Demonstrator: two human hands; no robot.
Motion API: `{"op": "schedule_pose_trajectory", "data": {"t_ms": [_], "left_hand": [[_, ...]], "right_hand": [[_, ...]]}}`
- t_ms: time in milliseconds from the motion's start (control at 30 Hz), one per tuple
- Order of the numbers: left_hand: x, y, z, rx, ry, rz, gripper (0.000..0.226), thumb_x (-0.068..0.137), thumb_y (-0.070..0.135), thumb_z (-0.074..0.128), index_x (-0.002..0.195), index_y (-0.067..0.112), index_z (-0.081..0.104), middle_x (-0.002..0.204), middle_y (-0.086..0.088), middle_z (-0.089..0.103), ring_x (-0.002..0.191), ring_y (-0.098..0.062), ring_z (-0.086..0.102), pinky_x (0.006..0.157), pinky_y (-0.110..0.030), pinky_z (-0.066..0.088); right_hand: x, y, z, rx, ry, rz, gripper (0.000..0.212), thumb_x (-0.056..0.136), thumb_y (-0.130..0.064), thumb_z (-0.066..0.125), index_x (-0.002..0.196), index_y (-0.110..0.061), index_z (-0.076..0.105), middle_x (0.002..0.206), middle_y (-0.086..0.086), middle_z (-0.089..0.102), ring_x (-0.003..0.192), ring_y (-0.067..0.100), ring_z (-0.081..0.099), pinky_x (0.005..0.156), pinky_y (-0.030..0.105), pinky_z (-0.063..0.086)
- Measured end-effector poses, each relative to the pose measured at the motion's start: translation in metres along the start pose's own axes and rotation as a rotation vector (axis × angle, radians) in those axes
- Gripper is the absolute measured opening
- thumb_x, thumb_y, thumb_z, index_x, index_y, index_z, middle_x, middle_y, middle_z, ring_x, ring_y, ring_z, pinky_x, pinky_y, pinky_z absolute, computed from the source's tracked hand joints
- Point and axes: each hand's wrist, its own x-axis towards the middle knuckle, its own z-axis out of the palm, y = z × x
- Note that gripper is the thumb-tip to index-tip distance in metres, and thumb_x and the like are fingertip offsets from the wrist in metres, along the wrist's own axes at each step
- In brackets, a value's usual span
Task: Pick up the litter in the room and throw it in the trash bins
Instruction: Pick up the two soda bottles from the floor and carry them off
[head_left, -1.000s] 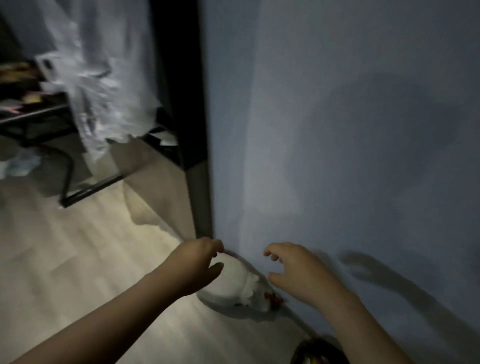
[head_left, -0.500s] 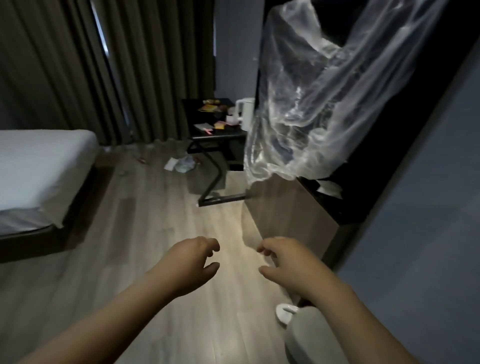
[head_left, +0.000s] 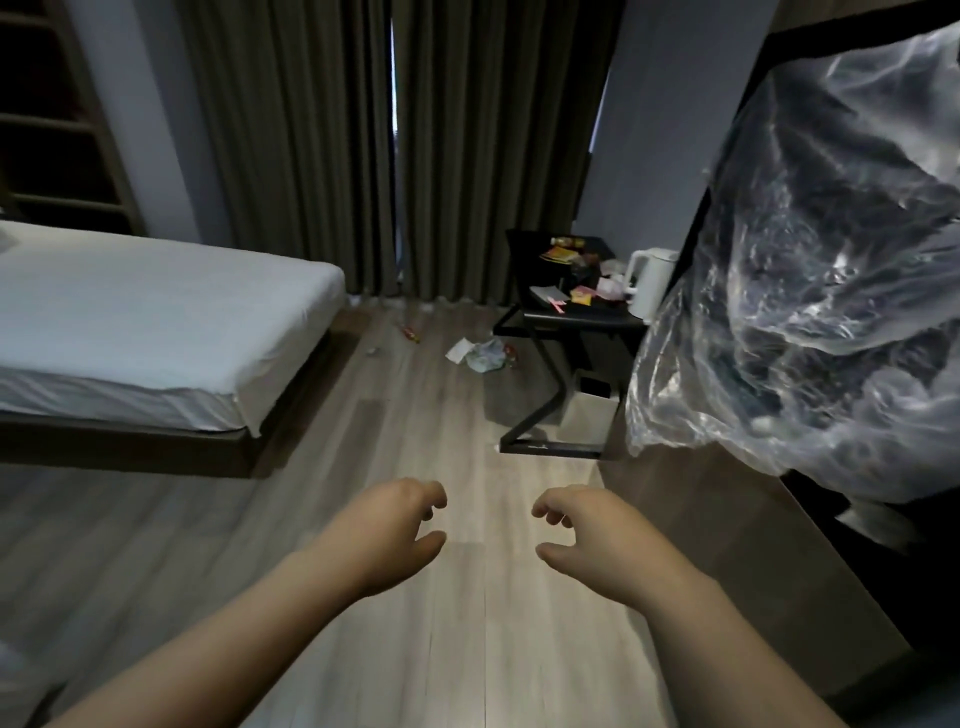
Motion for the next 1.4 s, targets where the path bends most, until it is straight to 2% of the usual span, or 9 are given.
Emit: {"op": "schedule_pose_trajectory", "data": {"t_ms": [200, 633, 733, 900, 1167, 1400], "left_hand": [[0.086, -0.022, -0.008, 0.019, 0.031, -0.087, 0.038, 0.09, 0.041, 0.053, 0.126, 0.029, 0.05, 0.116, 0.011, 0.061, 0.101, -0.01, 0.06, 0.085, -0.027, 0.051], [0.269, -0.071, -0.024, -0.003, 0.006, -0.179, 0.038, 0.09, 0.042, 0.052, 0.126, 0.028, 0.05, 0.117, 0.01, 0.06, 0.102, -0.009, 0.059, 0.087, -0.026, 0.05], [0.31, -0.1, -0.027, -0.015, -0.01, -0.184, 0.039, 0.091, 0.041, 0.052, 0.128, 0.027, 0.05, 0.118, 0.009, 0.06, 0.104, -0.01, 0.059, 0.089, -0.027, 0.05], [0.38, -0.167, -0.047, -0.026, -0.017, -0.166, 0.039, 0.092, 0.039, 0.051, 0.129, 0.025, 0.05, 0.119, 0.007, 0.059, 0.106, -0.01, 0.058, 0.091, -0.026, 0.049], [0.479, -0.277, -0.088, -0.057, -0.052, -0.153, 0.039, 0.093, 0.037, 0.052, 0.129, 0.024, 0.05, 0.12, 0.005, 0.058, 0.107, -0.012, 0.057, 0.092, -0.027, 0.048], [0.557, -0.343, -0.096, -0.076, -0.099, -0.16, 0.038, 0.092, 0.036, 0.052, 0.127, 0.023, 0.051, 0.119, 0.005, 0.059, 0.106, -0.01, 0.057, 0.091, -0.025, 0.048]], "right_hand": [[0.099, 0.037, -0.019, -0.01, 0.012, -0.057, 0.038, 0.084, -0.037, 0.06, 0.122, -0.031, 0.056, 0.116, -0.012, 0.059, 0.105, 0.007, 0.055, 0.086, 0.025, 0.047], [0.288, 0.11, -0.047, -0.014, -0.04, -0.1, 0.038, 0.084, -0.039, 0.059, 0.121, -0.03, 0.057, 0.113, -0.01, 0.059, 0.103, 0.008, 0.055, 0.087, 0.025, 0.047], [0.34, 0.112, -0.044, -0.017, -0.051, -0.097, 0.036, 0.084, -0.038, 0.058, 0.119, -0.029, 0.058, 0.112, -0.01, 0.06, 0.105, 0.009, 0.055, 0.088, 0.027, 0.048], [0.434, 0.1, -0.038, -0.018, -0.046, -0.071, 0.029, 0.083, -0.039, 0.059, 0.111, -0.029, 0.059, 0.103, -0.012, 0.058, 0.096, 0.008, 0.055, 0.082, 0.025, 0.048], [0.579, 0.062, -0.033, 0.022, -0.075, -0.046, 0.038, 0.085, -0.04, 0.06, 0.121, -0.028, 0.058, 0.115, -0.01, 0.06, 0.105, 0.007, 0.056, 0.087, 0.024, 0.048], [0.683, 0.06, -0.025, 0.043, -0.117, -0.018, 0.038, 0.083, -0.041, 0.06, 0.12, -0.029, 0.058, 0.113, -0.01, 0.059, 0.104, 0.007, 0.055, 0.087, 0.026, 0.049]]}}
